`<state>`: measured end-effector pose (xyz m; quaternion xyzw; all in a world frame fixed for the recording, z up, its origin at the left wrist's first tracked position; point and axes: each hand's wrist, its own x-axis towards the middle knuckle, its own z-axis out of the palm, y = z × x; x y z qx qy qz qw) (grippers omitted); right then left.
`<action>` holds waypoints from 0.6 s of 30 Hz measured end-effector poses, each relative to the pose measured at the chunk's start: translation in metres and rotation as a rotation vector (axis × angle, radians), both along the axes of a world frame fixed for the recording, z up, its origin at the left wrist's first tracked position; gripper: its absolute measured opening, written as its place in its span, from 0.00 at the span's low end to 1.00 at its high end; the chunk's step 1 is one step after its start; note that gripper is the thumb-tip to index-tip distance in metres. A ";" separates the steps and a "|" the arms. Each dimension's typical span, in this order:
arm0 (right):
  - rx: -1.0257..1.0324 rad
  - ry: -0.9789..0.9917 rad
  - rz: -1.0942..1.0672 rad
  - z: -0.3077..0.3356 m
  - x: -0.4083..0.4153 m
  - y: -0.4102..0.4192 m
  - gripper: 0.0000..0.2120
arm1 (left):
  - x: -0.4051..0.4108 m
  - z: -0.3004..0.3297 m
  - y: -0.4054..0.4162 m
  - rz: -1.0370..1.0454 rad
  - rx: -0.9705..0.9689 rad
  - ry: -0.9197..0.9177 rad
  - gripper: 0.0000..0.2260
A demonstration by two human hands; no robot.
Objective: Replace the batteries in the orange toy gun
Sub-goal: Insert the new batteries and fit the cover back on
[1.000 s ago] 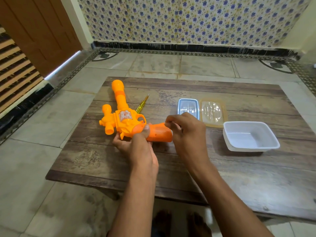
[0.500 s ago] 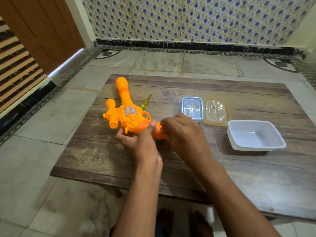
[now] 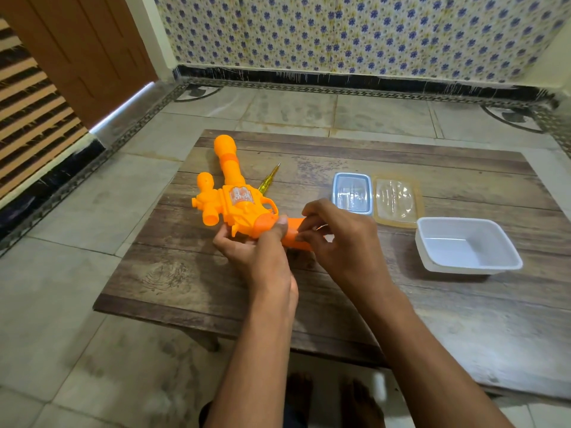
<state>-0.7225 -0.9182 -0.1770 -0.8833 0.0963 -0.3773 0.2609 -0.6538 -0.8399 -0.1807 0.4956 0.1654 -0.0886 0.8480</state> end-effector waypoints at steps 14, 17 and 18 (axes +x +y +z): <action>-0.166 0.066 -0.031 -0.007 0.002 -0.003 0.12 | 0.000 0.000 0.001 -0.020 0.005 0.013 0.37; -0.193 0.061 -0.035 -0.008 0.003 0.000 0.08 | 0.001 -0.002 0.002 -0.015 0.007 0.017 0.38; -0.186 0.062 -0.031 -0.008 0.004 0.000 0.08 | 0.001 -0.002 0.003 -0.014 0.006 0.022 0.38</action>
